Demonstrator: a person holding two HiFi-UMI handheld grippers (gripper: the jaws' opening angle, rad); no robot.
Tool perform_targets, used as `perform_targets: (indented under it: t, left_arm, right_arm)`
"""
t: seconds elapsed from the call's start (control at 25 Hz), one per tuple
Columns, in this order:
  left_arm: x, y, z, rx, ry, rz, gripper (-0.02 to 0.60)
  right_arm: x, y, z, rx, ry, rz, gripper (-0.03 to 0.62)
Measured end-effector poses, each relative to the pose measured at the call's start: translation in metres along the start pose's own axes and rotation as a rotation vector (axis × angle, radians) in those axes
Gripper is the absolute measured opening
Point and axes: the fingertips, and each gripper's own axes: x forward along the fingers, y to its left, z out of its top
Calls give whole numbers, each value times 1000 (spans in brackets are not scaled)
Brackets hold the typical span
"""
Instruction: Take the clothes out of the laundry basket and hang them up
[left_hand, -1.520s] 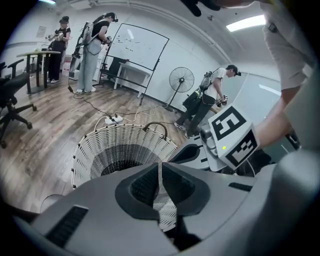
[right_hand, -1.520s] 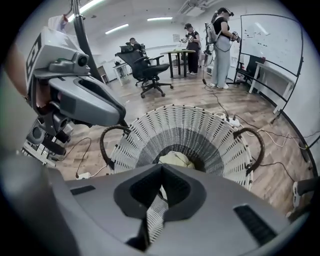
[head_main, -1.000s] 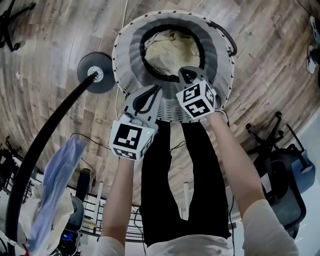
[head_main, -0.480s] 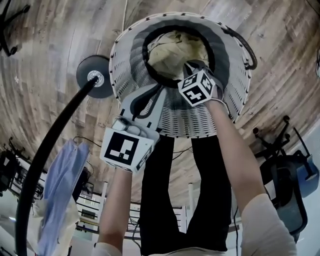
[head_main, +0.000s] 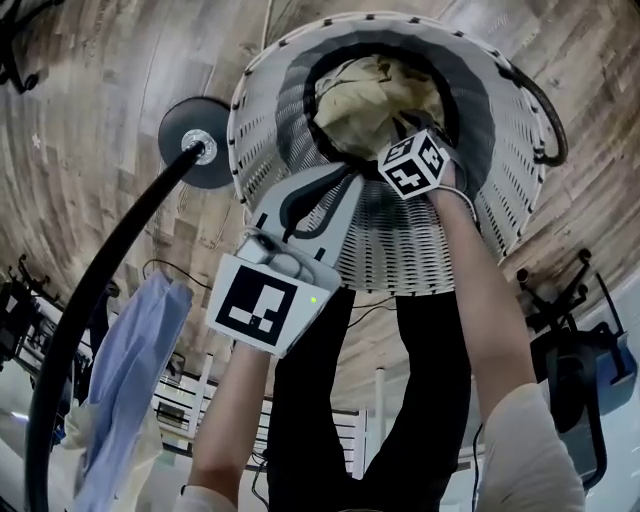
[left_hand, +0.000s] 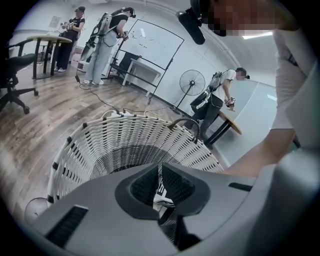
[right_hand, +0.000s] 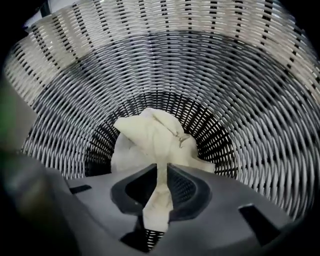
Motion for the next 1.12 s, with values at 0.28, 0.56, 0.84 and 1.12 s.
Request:
perform_targets:
  t: [0.28, 0.56, 0.84, 1.12]
  left_arm:
    - [3, 9, 0, 7, 10, 1, 38]
    - [8, 10, 1, 20, 14, -11, 38]
    - [14, 7, -1, 40, 31, -26, 38]
    - [20, 7, -3, 71, 45, -24, 38]
  right_arm:
    - [33, 6, -10, -14, 35, 2, 147]
    - [55, 2, -12, -67, 52, -19, 199]
    - [70, -5, -23, -90, 69, -23, 203]
    - [70, -1, -23, -120, 72, -15, 144]
